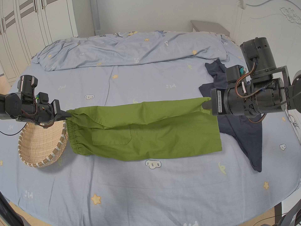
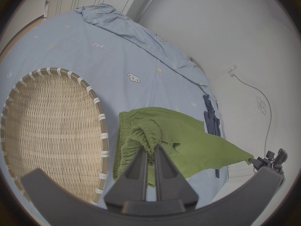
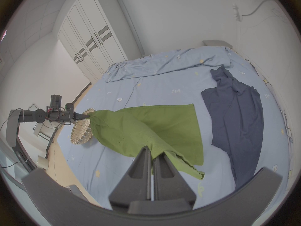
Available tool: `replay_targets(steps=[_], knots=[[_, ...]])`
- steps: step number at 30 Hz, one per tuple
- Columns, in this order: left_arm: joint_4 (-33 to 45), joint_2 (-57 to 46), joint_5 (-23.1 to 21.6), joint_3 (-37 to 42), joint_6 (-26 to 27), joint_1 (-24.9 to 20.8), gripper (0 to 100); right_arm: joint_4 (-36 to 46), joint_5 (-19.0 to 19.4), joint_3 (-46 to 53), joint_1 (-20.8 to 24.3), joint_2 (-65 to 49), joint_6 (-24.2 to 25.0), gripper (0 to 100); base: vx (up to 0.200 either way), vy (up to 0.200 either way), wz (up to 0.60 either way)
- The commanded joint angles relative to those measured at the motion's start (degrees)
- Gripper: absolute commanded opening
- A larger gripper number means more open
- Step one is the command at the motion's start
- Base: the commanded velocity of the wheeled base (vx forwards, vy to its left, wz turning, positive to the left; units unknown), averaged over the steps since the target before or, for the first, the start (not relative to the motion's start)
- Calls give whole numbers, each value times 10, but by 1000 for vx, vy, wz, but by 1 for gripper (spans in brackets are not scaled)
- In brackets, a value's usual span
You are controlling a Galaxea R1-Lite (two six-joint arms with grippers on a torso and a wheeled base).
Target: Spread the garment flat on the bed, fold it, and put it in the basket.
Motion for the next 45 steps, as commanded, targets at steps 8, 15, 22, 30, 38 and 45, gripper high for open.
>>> replay_targets(steps=[8, 15, 22, 30, 38, 45], knots=[[-6, -6, -4, -2, -2, 7, 0, -49, 6, -97, -116, 114, -42, 0, 0, 0, 0], [-7, -6, -4, -2, -2, 8, 0, -59, 14, -169, -132, 185, -46, 0, 0, 0, 0], [-13, -1, -4, -3, -1, 7, 0, -85, 17, -183, -143, 241, -54, 0, 0, 0, 0], [-39, 20, -3, -9, -1, 4, 0, -127, 16, -184, -157, 293, -56, 0, 0, 0, 0], [-40, 35, -3, -30, -1, 3, 0, -132, 17, -186, -170, 300, -56, 0, 0, 0, 0], [-40, 38, -3, -31, 0, 3, 0, -132, 14, -196, -173, 310, -68, 0, 0, 0, 0]])
